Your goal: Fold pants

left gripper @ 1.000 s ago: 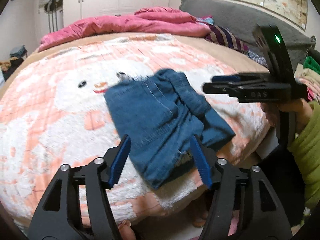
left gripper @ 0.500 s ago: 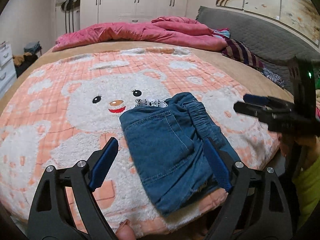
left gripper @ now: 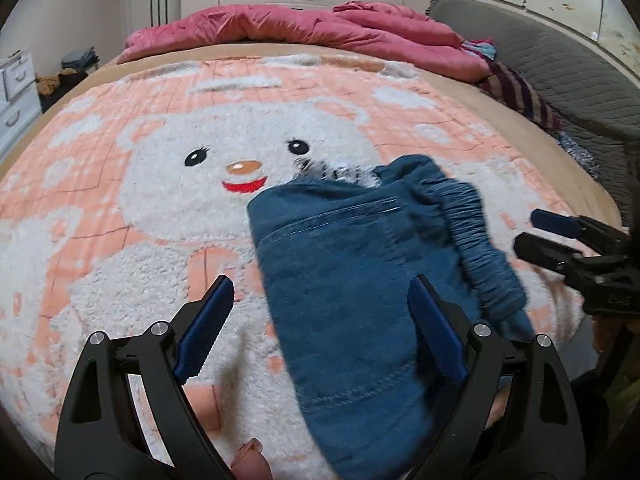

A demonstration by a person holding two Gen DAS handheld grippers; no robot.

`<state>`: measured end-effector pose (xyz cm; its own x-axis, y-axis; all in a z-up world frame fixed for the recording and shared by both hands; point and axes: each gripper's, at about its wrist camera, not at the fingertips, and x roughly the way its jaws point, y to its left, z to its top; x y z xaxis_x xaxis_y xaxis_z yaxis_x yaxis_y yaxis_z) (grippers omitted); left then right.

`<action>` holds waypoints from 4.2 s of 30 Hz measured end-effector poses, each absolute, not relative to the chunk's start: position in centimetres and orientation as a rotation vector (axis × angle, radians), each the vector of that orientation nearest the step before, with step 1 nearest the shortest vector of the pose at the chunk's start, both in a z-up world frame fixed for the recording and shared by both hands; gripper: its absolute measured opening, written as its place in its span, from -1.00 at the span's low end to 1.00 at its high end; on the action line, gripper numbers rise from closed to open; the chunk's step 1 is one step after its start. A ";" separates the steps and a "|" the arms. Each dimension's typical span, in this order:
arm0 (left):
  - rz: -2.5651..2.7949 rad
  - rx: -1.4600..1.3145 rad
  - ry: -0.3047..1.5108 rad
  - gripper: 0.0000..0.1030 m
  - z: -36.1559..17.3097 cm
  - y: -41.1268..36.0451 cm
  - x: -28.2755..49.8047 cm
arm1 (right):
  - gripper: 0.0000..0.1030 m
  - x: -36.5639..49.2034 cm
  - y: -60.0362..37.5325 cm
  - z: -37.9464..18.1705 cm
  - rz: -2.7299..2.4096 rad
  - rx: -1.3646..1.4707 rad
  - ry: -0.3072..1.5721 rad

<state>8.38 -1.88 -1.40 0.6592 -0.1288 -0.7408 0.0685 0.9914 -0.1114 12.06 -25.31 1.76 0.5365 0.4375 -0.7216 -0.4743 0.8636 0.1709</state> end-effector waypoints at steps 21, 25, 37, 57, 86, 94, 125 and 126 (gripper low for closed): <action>-0.147 -0.126 0.886 0.72 -3.7 -1.0 9.5 | 0.30 14.8 -24.7 -1.7 0.607 0.159 1.027; -0.155 -0.126 0.882 0.72 -3.7 -1.0 9.5 | 0.30 15.0 -24.6 -2.1 0.615 0.180 1.040; -0.193 -0.155 0.884 0.71 -4.0 -1.2 9.7 | 0.44 14.5 -25.1 -1.3 0.552 0.118 1.017; -0.272 -0.219 0.895 0.36 -4.2 -2.0 10.3 | 0.48 15.1 -23.3 -2.6 0.646 0.183 1.061; -0.227 -0.213 0.718 -0.51 3.8 1.4 12.0 | -0.40 16.2 -17.7 6.9 0.712 0.087 0.770; -0.200 -0.215 0.733 -0.51 3.2 3.0 15.3 | -0.40 19.8 -15.5 6.8 0.707 0.067 0.766; -0.149 -0.216 0.863 -0.35 -2.6 4.2 18.4 | -0.03 23.7 -14.6 -0.5 0.538 -0.023 1.024; -0.148 -0.218 0.863 -0.30 -2.6 4.2 18.4 | 0.00 23.7 -14.6 -0.5 0.537 -0.025 1.024</action>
